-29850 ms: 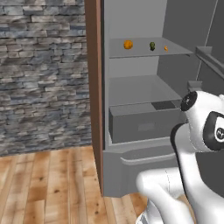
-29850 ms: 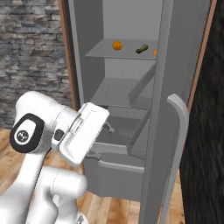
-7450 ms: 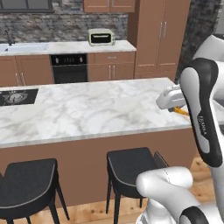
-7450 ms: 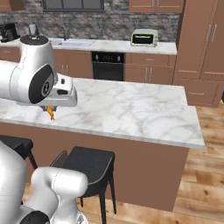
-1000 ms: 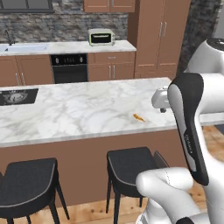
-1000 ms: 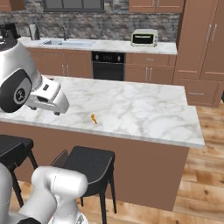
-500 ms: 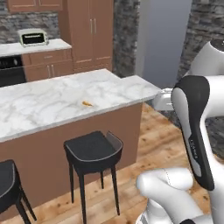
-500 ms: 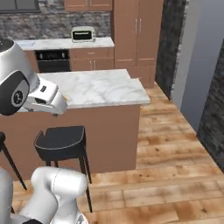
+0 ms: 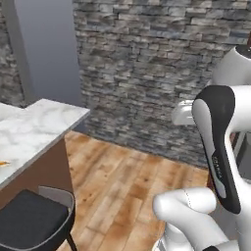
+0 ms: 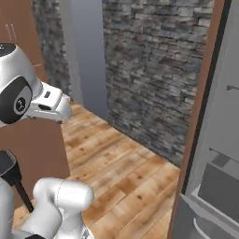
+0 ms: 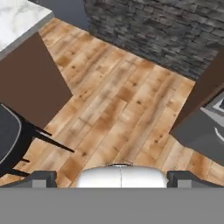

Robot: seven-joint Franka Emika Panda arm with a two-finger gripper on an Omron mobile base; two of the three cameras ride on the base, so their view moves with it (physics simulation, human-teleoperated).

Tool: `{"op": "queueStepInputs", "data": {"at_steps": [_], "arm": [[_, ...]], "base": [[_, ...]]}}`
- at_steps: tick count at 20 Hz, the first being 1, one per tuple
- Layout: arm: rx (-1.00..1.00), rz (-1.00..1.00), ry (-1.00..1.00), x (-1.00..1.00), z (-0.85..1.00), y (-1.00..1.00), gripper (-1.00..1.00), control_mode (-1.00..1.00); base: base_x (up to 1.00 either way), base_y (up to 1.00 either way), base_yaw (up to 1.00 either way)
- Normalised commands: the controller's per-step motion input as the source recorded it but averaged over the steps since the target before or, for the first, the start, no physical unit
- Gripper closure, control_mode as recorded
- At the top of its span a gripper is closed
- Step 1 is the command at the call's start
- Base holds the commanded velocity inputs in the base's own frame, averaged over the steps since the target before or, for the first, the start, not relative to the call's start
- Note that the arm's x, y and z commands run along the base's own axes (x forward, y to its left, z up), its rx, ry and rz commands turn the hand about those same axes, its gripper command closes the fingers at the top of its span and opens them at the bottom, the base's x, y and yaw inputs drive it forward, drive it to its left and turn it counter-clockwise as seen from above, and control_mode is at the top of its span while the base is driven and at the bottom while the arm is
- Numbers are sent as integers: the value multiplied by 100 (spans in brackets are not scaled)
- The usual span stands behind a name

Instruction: Open the fridge, remove the orange, squash, and shrimp, and place them on any counter.

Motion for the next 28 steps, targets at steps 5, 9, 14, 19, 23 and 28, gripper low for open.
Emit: {"op": "queueStepInputs", "data": {"at_steps": [5,9,14,19,23,28], "arm": [[0,0,0,0,0,0,-100,100],[0,0,0,0,0,0,-100,100],[0,0,0,0,0,0,-100,100],[0,0,0,0,0,0,-100,100],[0,0,0,0,0,0,-100,100],[0,0,0,0,0,0,-100,100]], "base": [[0,-1,-99],[0,-6,-82],[0,-13,-14],[9,-35,0],[27,-67,1],[32,-71,4]]}}
